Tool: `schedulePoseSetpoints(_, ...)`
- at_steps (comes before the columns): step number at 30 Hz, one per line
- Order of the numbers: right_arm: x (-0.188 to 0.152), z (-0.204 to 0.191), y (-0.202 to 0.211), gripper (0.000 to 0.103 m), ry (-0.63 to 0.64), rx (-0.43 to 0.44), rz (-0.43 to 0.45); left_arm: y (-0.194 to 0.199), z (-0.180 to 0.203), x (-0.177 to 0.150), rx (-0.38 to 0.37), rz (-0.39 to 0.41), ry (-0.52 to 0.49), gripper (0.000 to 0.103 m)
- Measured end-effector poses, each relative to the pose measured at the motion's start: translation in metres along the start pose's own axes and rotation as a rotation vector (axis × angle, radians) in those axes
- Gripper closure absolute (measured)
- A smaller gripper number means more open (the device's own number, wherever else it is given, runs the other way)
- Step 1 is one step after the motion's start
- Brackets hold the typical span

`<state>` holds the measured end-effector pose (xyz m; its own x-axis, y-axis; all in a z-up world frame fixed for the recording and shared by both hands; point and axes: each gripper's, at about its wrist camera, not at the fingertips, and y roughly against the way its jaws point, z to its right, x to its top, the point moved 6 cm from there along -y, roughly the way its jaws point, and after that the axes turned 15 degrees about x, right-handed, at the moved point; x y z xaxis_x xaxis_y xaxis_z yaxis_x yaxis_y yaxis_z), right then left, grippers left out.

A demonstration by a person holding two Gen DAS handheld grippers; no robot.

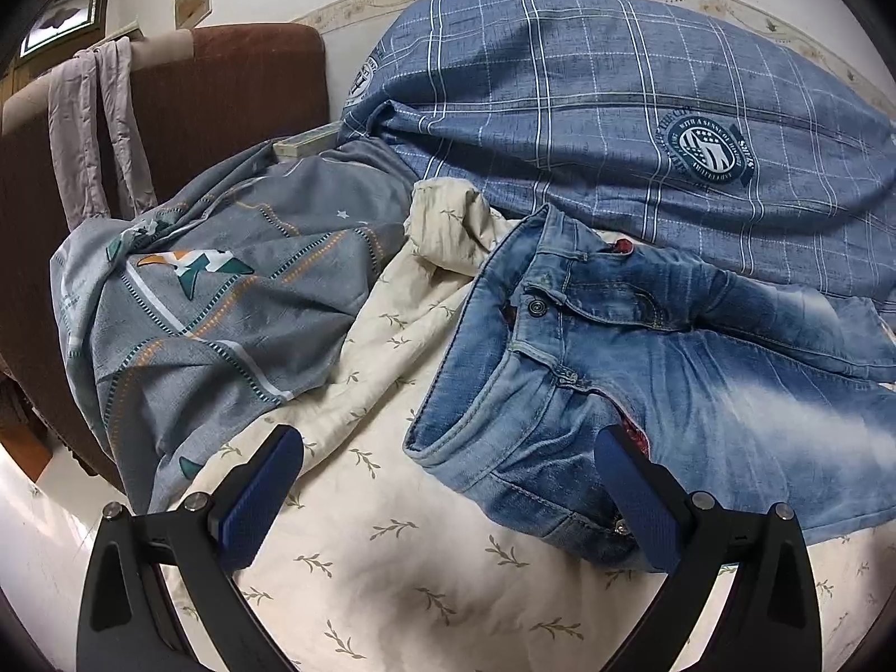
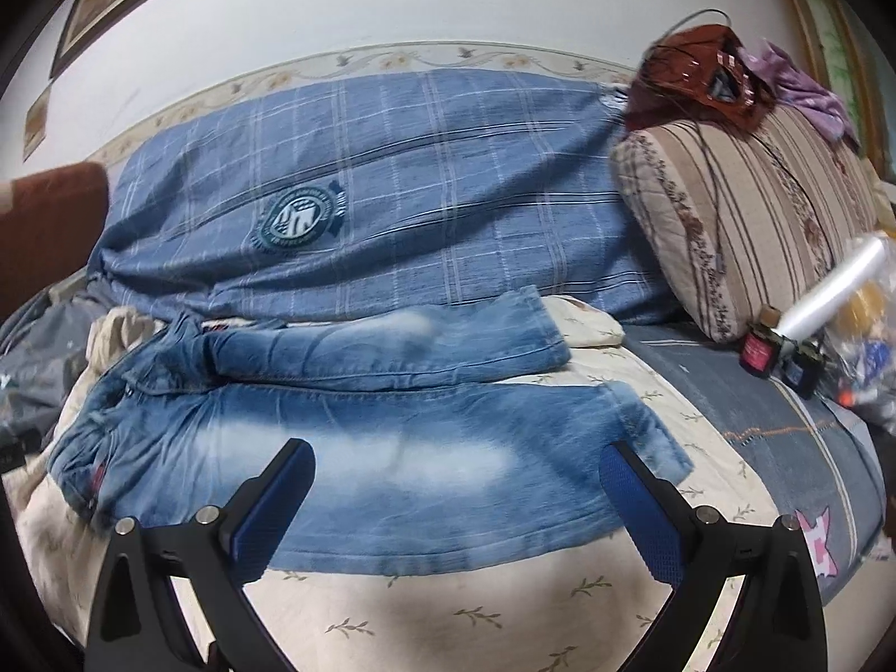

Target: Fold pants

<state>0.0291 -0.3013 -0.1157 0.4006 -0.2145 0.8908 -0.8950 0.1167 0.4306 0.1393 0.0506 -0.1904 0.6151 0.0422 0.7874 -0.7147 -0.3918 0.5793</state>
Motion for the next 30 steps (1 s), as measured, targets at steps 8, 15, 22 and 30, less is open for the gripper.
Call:
schedulePoseSetpoints(8, -0.004, -0.004, -0.005, 0.000, 0.023, 0.007, -0.023, 0.002, 0.002, -0.003, -0.022, -0.003, -0.011, 0.000)
schedulePoseSetpoints(15, -0.002, 0.006, -0.011, 0.000, -0.032, 0.020, -0.043, 0.007, 0.008, -0.004, -0.031, 0.018, -0.054, 0.000)
schedulePoseSetpoints(22, 0.032, 0.049, -0.041, 0.000, -0.166, 0.043, -0.021, -0.002, 0.014, 0.000, -0.036, 0.005, -0.090, 0.000)
schedulePoseSetpoints(30, 0.078, 0.095, -0.105, 0.000, -0.312, 0.058, -0.022, -0.030, 0.031, 0.030, -0.046, -0.022, -0.164, 0.000)
